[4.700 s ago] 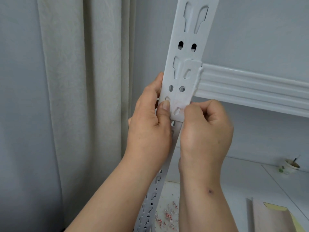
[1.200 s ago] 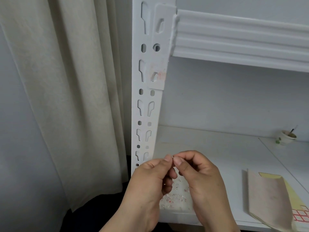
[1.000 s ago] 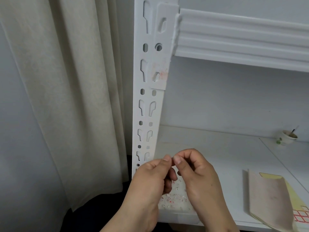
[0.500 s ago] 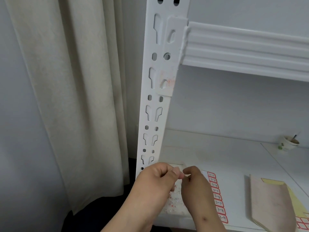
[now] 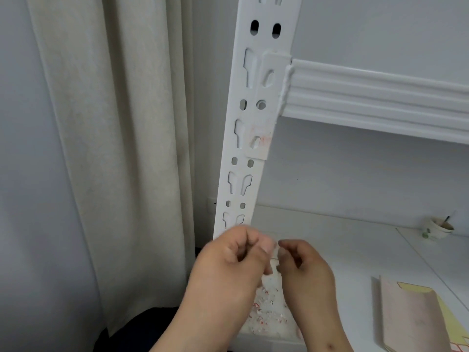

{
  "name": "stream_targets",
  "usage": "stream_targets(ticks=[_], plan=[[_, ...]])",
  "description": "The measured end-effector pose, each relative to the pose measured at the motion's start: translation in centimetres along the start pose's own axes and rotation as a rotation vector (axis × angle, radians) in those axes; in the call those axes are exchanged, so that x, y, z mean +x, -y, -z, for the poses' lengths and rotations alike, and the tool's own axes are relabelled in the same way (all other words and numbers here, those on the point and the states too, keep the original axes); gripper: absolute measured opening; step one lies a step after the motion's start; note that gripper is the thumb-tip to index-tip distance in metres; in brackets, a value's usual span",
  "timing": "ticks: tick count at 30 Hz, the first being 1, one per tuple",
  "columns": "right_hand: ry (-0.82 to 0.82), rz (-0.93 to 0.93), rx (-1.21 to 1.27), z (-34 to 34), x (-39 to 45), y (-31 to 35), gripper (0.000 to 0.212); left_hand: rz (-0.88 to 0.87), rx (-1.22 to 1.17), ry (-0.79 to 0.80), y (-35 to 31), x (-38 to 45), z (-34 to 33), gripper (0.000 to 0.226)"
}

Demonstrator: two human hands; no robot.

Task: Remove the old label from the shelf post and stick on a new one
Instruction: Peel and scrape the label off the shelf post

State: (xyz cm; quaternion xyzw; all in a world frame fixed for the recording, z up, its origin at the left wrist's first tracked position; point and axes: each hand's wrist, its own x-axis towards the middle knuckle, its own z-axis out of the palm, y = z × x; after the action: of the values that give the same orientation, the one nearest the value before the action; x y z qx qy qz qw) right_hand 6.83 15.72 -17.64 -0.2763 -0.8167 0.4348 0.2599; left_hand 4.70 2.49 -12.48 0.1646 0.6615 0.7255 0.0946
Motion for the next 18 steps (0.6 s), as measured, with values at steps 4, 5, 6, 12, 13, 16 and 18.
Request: stream_targets(ticks=[4,5,6,12,13,16,18], plan=[[-0.106,0.152,0.341,1.9,-0.7,6.3,0.011,-0.364,-0.11,-0.276,-3.3,0.1,0.8,0.005],[-0.126,0.186,0.41,2.2,-0.9,7.8,0.009,-0.433,-0.091,-0.336,-3.9,0.4,1.1,0.009],[-0.142,0.221,0.462,2.4,-1.0,9.1,0.009,-0.493,-0.045,-0.379,-4.5,0.8,1.4,0.014],[-0.12,0.319,0.617,1.9,-0.3,13.7,0.023,-0.521,0.132,-0.348,-7.0,3.5,1.3,0.061],[-0.123,0.321,0.615,1.7,-0.1,14.1,0.024,-0.491,0.101,-0.294,-7.2,4.0,1.2,0.064],[-0.129,0.297,0.58,1.1,0.4,14.5,0.022,-0.398,0.034,-0.156,-7.4,5.0,0.8,0.059],[-0.099,0.276,0.567,0.9,0.4,14.7,0.021,-0.364,0.041,-0.137,-7.4,5.1,0.8,0.044]])
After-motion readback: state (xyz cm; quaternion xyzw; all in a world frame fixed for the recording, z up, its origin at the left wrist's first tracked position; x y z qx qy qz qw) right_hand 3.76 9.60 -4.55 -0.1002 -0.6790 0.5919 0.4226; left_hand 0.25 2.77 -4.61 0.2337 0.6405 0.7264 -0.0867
